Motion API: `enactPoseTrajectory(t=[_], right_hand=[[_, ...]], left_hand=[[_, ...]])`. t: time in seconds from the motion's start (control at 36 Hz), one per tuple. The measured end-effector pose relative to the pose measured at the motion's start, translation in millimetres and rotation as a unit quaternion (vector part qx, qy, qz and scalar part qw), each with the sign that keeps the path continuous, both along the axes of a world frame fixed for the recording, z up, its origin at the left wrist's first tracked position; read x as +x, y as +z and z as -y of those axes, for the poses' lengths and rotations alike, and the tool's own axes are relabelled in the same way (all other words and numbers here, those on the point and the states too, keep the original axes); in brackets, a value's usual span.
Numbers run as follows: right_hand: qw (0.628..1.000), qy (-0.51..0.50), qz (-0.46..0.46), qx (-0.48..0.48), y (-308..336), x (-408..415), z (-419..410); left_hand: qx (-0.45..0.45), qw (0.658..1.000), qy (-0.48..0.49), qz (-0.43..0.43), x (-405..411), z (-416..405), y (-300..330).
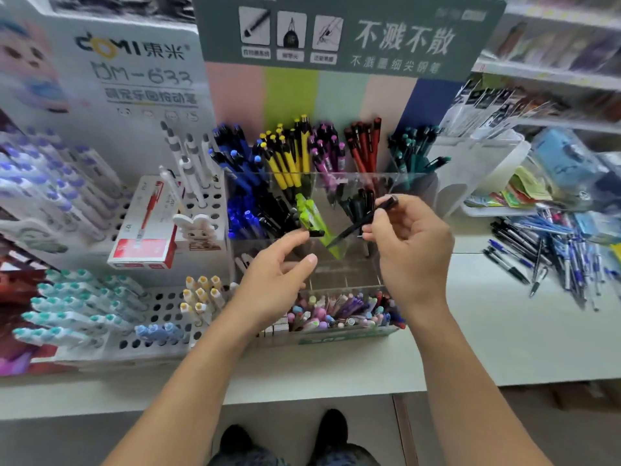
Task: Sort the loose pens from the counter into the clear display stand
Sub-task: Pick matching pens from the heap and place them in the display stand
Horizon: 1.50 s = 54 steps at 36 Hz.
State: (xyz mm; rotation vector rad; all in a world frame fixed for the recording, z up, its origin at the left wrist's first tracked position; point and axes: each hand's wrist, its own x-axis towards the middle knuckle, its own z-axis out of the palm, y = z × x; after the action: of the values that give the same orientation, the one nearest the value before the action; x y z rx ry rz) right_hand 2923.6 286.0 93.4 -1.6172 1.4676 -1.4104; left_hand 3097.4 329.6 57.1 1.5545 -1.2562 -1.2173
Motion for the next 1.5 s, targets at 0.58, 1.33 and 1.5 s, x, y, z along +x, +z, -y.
enactPoseTrajectory(t=[0.58, 1.33, 1.5], right_hand=[[0.972, 0.151, -0.144, -0.104, 10.2, 70.5, 16.3], [0.963, 0.140, -0.214, -0.084, -1.9, 7.9, 15.3], [0.987, 0.004, -0.160, 0.029, -29.3, -121.1, 9.6]], left_hand=[[-0.053, 0.988, 0.127, -0.073, 35.8, -34.6, -17.4], [-0.086, 0.983, 0.148, -0.072, -22.5, -12.5, -15.1], [-0.059, 0.994, 0.074, -0.047, -140.0, 0.8, -24.3]])
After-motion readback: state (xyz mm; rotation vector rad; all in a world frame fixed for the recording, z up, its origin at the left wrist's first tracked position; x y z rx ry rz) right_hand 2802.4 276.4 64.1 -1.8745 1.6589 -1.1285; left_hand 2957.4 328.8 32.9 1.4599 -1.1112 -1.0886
